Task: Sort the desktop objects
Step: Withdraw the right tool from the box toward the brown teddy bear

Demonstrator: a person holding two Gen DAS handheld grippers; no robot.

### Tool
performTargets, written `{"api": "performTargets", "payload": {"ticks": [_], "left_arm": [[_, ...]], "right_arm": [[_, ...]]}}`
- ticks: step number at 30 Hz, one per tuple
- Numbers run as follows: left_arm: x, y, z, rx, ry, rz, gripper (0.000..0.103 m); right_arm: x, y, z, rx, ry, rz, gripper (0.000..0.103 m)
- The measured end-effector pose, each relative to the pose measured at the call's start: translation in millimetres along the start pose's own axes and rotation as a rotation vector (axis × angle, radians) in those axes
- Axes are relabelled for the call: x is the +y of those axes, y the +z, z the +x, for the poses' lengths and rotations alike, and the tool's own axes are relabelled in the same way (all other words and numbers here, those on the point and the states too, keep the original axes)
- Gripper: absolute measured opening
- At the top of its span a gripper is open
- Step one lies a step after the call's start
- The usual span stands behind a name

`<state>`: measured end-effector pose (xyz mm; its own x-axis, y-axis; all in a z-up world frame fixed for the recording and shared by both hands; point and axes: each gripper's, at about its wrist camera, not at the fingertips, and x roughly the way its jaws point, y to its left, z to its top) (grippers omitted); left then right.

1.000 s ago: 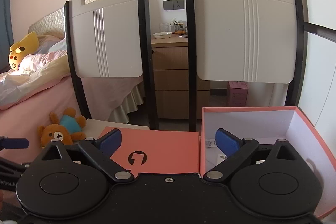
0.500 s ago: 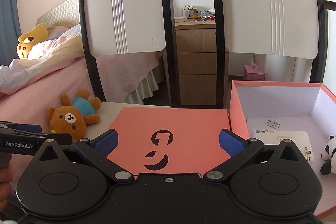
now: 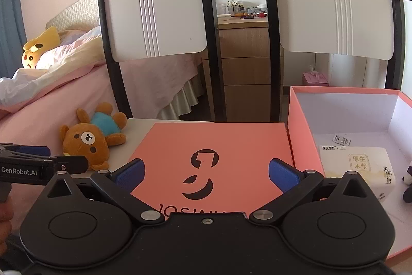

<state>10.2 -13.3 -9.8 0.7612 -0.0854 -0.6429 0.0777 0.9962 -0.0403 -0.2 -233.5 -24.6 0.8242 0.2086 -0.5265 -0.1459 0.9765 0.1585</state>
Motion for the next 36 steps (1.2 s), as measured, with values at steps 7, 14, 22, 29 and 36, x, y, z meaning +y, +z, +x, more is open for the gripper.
{"api": "performTargets", "payload": {"ticks": [7, 14, 22, 29, 36], "left_arm": [[-8.5, -4.6, 1.6, 0.048, -0.014, 0.019, 0.103], [-15.0, -11.4, -0.6, 0.107, -0.093, 0.040, 0.103], [-7.1, -16.3, 9.8, 0.141, -0.091, 0.038, 0.103], [-1.0, -14.4, 1.0, 0.077, -0.077, 0.019, 0.103], [16.0, -3.6, -7.7, 0.058, -0.094, -0.048, 0.103]], "right_arm": [[-1.9, -7.2, 6.3, 0.019, -0.006, 0.013, 0.102], [-3.0, -6.5, 15.5, 0.032, -0.009, 0.008, 0.102], [-2.8, -0.1, 30.8, 0.033, -0.014, 0.015, 0.102], [3.2, -3.4, 43.7, 0.061, -0.005, 0.009, 0.102], [7.8, -2.1, 57.6, 0.080, 0.024, 0.011, 0.102]]}}
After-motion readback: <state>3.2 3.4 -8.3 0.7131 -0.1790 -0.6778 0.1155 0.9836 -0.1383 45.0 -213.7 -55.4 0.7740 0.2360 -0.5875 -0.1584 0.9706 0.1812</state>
